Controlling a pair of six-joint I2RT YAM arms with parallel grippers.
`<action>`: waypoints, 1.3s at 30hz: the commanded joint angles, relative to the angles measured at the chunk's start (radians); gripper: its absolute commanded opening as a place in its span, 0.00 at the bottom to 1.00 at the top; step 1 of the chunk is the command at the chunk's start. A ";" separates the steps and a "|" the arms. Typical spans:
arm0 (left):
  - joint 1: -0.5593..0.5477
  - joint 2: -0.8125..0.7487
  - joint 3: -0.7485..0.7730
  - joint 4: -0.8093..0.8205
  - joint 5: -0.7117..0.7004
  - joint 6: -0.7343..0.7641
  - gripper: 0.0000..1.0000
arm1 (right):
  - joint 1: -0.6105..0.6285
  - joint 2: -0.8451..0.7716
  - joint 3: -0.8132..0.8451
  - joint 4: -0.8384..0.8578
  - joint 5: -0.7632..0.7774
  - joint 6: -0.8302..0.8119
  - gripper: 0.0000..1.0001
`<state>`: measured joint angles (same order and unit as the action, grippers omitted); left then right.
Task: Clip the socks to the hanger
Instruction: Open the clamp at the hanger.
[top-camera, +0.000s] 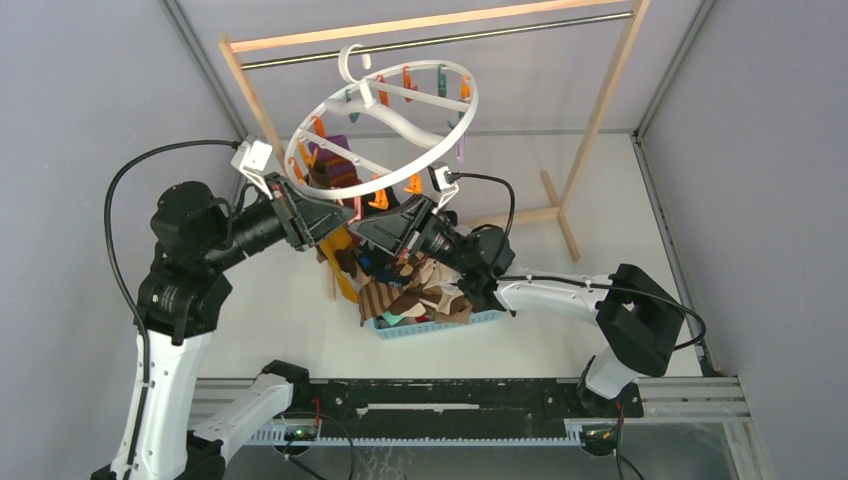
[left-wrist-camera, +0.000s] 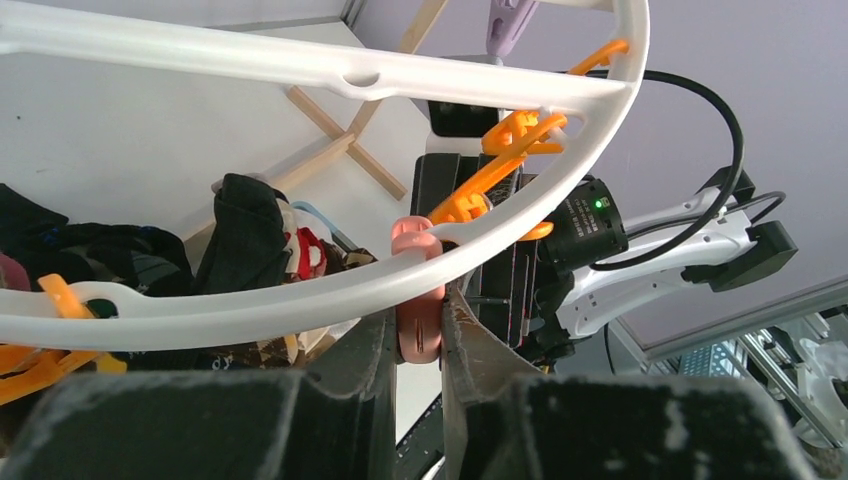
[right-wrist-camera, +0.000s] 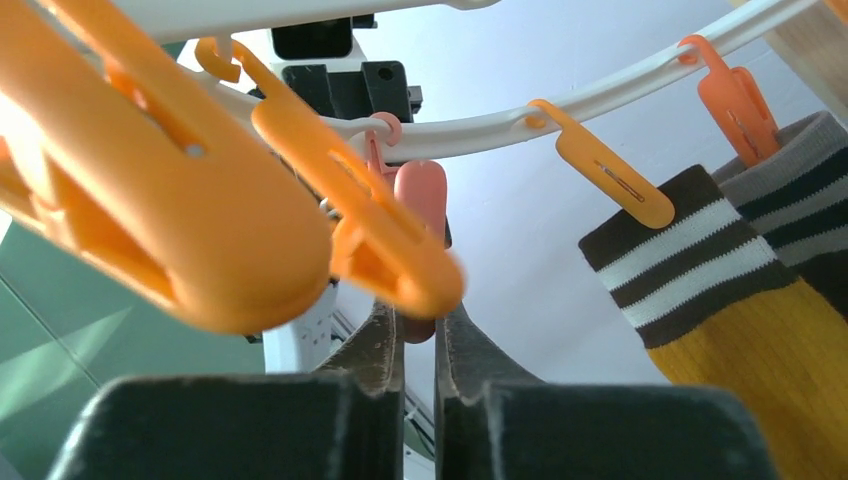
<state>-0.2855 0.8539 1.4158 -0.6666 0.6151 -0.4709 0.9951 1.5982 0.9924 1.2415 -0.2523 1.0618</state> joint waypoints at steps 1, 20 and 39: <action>0.003 -0.015 0.051 -0.023 0.011 0.012 0.27 | 0.000 -0.028 0.036 0.005 0.019 -0.025 0.03; 0.003 -0.054 0.071 -0.042 -0.173 0.014 0.77 | 0.259 -0.124 0.134 -0.432 0.588 -0.880 0.00; 0.003 -0.034 0.070 -0.075 -0.190 0.082 0.64 | 0.407 -0.024 0.277 -0.434 0.789 -1.299 0.00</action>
<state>-0.2848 0.8120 1.4487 -0.7532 0.4469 -0.4274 1.3670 1.5658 1.2217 0.7921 0.5091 -0.1047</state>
